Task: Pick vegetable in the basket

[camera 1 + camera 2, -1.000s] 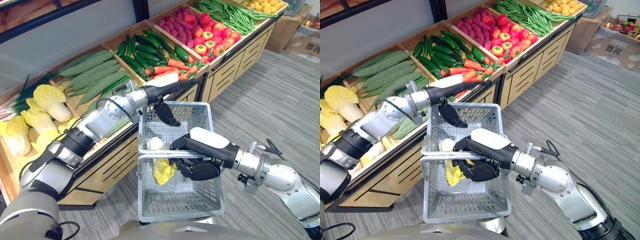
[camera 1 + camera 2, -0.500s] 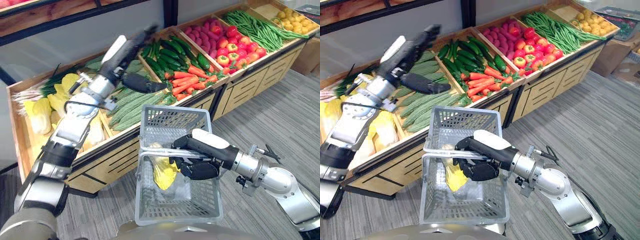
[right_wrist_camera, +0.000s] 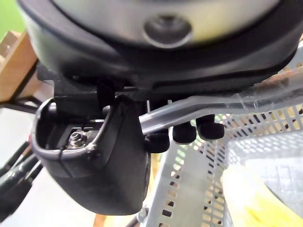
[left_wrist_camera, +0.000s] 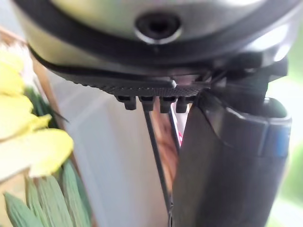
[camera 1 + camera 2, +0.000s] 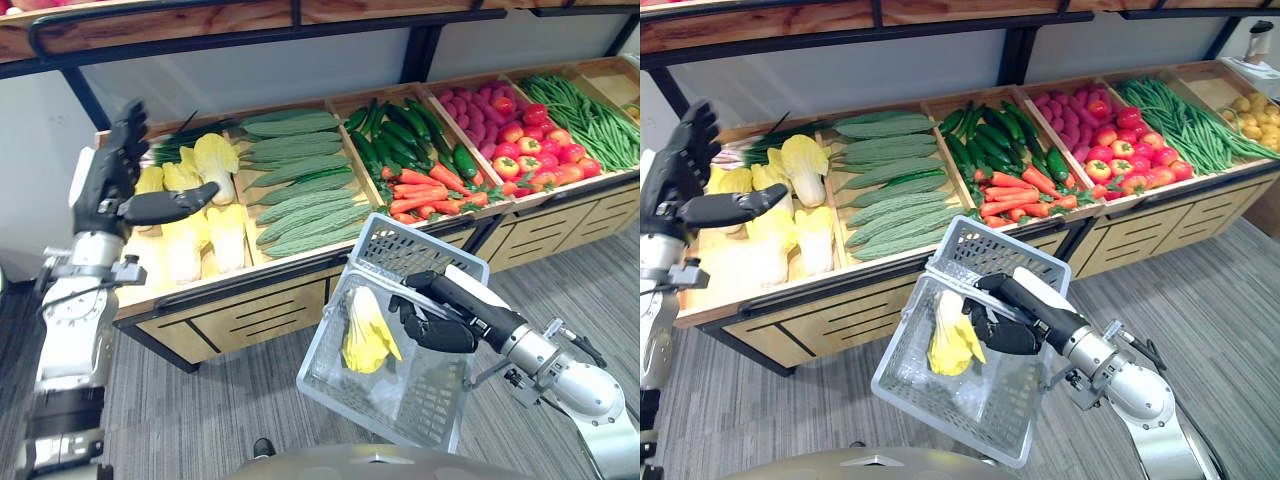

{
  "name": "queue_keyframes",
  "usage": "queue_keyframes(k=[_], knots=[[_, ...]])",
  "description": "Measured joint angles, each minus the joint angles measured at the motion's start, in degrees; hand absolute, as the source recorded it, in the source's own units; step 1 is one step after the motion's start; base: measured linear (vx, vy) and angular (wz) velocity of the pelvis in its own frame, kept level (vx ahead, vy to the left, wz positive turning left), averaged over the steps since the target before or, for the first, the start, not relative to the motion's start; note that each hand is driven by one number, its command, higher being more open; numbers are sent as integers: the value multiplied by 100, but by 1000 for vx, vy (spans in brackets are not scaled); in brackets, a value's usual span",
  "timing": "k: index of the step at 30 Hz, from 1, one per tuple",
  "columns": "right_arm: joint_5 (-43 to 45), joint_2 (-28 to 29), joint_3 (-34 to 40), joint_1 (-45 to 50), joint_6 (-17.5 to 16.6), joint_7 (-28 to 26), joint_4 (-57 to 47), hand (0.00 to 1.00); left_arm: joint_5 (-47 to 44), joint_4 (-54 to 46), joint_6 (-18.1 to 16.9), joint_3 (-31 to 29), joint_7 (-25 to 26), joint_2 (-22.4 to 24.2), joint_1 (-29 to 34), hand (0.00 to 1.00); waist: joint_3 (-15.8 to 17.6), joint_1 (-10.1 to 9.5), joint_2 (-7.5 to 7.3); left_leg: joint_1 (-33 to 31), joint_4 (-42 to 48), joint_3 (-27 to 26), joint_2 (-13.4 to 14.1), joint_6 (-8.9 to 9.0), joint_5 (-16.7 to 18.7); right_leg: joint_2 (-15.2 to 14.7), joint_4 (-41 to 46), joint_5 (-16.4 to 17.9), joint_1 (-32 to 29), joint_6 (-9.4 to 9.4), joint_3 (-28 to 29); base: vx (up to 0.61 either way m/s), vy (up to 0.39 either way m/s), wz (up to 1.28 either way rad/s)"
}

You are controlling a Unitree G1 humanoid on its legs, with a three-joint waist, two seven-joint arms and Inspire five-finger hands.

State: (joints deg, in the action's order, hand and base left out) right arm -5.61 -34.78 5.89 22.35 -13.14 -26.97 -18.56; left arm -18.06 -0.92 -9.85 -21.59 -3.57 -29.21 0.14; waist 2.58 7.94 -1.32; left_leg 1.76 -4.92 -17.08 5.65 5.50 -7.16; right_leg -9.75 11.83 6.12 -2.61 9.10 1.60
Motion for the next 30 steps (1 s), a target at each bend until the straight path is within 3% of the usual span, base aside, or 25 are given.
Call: queue_keyframes(k=[6, 10, 13, 16, 23, 30], knots=[[-253, 654, 392, 164, 38, 388, 347, 0, -52, 336, -58, -1036, 557, 1104, 701, 100, -66, -48, 17, -26, -21, 250, -2, 6, -35, -16, -95, 28, 124, -40, -227, -18, -10, 19], [-489, 994, 608, 295, 42, 767, 621, 0, 723, 893, -41, -1647, 1354, 1774, 1100, 100, -187, -82, 74, -52, -22, 346, 10, 56, -25, -15, -126, 69, 172, -104, -347, -20, -13, 12], [-537, 1255, 748, 441, 45, 1030, 980, 0, 583, 1620, -46, -2089, 1666, 2153, 1256, 100, -259, -126, 68, -92, -21, 458, 16, 59, -57, -11, -171, 65, 226, -103, -461, -3, -15, 20], [-525, 1602, 782, 455, 181, 1217, 1520, 0, -172, 2375, -71, -2418, 1981, 2570, 1466, 100, -293, -165, 18, -85, -21, 514, 10, 53, -70, -13, -197, 61, 287, -99, -501, -7, -5, 10], [-183, 2568, 690, 812, 461, 1815, 2145, 0, -1396, 4539, -101, -2592, 2035, 3333, 1926, 100, -248, -263, -49, -152, -23, 599, 32, 62, -56, -6, -202, 71, 277, -103, -593, -11, -2, 6], [-75, 3003, 583, 827, 491, 2245, 2490, 0, -1137, 5275, 153, -1924, 1801, 3431, 2063, 100, -151, -334, -31, -142, -22, 500, 95, 80, -44, 30, -197, 119, 249, -136, -531, 2, -2, -4]])
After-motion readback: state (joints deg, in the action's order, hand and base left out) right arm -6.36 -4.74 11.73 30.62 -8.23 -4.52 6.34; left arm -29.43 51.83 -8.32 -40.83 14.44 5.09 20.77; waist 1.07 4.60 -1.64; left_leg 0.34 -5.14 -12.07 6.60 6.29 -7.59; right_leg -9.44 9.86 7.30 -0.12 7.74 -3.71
